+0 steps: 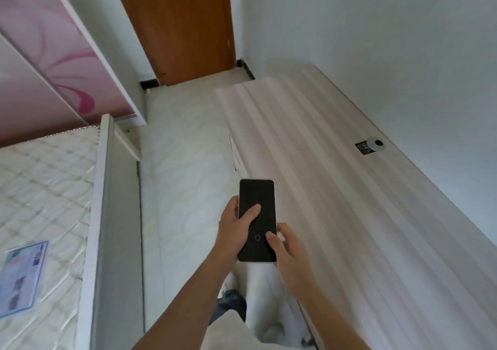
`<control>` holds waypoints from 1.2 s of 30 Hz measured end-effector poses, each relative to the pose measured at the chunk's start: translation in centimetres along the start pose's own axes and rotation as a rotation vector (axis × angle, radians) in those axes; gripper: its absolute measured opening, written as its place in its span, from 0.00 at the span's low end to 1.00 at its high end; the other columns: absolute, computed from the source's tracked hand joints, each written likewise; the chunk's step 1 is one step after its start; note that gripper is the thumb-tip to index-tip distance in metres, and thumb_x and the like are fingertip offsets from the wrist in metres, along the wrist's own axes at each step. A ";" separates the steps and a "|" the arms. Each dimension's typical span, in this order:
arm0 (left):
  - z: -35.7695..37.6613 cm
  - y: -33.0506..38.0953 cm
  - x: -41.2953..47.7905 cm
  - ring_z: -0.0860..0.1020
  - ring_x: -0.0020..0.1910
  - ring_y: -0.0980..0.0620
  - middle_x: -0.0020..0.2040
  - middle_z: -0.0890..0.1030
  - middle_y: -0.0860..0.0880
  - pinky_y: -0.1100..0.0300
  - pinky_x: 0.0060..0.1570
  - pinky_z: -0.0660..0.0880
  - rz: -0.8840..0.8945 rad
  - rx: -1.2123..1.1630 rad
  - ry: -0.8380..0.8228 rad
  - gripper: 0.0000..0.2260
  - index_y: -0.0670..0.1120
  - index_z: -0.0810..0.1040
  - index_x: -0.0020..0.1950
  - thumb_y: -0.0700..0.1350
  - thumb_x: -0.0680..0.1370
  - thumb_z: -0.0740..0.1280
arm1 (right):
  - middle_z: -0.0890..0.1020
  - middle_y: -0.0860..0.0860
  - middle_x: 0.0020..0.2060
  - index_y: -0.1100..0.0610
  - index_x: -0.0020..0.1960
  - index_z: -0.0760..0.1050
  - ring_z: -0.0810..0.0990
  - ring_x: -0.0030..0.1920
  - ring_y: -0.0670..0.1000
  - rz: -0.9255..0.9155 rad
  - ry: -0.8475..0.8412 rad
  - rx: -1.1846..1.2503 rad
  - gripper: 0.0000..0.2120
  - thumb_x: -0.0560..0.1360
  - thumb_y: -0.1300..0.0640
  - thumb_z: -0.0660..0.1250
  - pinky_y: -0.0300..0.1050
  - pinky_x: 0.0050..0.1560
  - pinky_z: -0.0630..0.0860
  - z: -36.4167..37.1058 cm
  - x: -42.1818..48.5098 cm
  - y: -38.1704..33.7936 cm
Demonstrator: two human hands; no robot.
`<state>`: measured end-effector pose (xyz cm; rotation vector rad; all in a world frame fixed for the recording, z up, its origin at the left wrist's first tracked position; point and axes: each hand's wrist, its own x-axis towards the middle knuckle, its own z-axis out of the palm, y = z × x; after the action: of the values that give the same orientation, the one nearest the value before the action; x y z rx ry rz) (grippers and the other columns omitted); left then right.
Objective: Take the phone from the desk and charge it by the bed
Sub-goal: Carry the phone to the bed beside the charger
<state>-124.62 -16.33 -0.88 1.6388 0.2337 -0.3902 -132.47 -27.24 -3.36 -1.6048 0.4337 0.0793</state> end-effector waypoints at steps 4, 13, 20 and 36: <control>-3.5 -0.3 0.5 0.84 0.47 0.48 0.50 0.83 0.47 0.54 0.45 0.82 0.001 -0.034 0.106 0.06 0.49 0.76 0.54 0.47 0.79 0.69 | 0.86 0.49 0.43 0.54 0.57 0.75 0.86 0.45 0.47 -0.003 -0.115 -0.053 0.07 0.82 0.54 0.61 0.38 0.40 0.80 3.0 1.6 -0.4; -11.5 -0.4 6.5 0.84 0.47 0.47 0.50 0.83 0.46 0.53 0.45 0.83 -0.049 -0.111 0.253 0.07 0.50 0.74 0.56 0.48 0.80 0.68 | 0.86 0.50 0.49 0.50 0.62 0.72 0.86 0.50 0.51 -0.002 -0.298 -0.219 0.11 0.82 0.48 0.59 0.43 0.52 0.83 11.2 8.4 -1.7; -18.5 3.1 15.9 0.84 0.47 0.45 0.50 0.84 0.46 0.47 0.48 0.83 -0.068 -0.190 0.272 0.08 0.48 0.75 0.56 0.47 0.79 0.70 | 0.87 0.52 0.42 0.52 0.58 0.74 0.86 0.43 0.51 -0.001 -0.341 -0.210 0.08 0.82 0.53 0.60 0.49 0.46 0.83 18.7 17.6 -5.8; -30.8 11.1 36.3 0.83 0.49 0.45 0.51 0.83 0.46 0.46 0.50 0.83 -0.091 -0.178 0.273 0.07 0.50 0.75 0.55 0.47 0.79 0.69 | 0.86 0.50 0.36 0.44 0.51 0.74 0.85 0.41 0.57 -0.013 -0.338 -0.325 0.05 0.82 0.52 0.59 0.56 0.44 0.82 32.8 36.8 -14.9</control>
<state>-83.61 10.20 -2.50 1.5064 0.5352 -0.2060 -86.86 -3.38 -3.63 -1.8696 0.1511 0.4225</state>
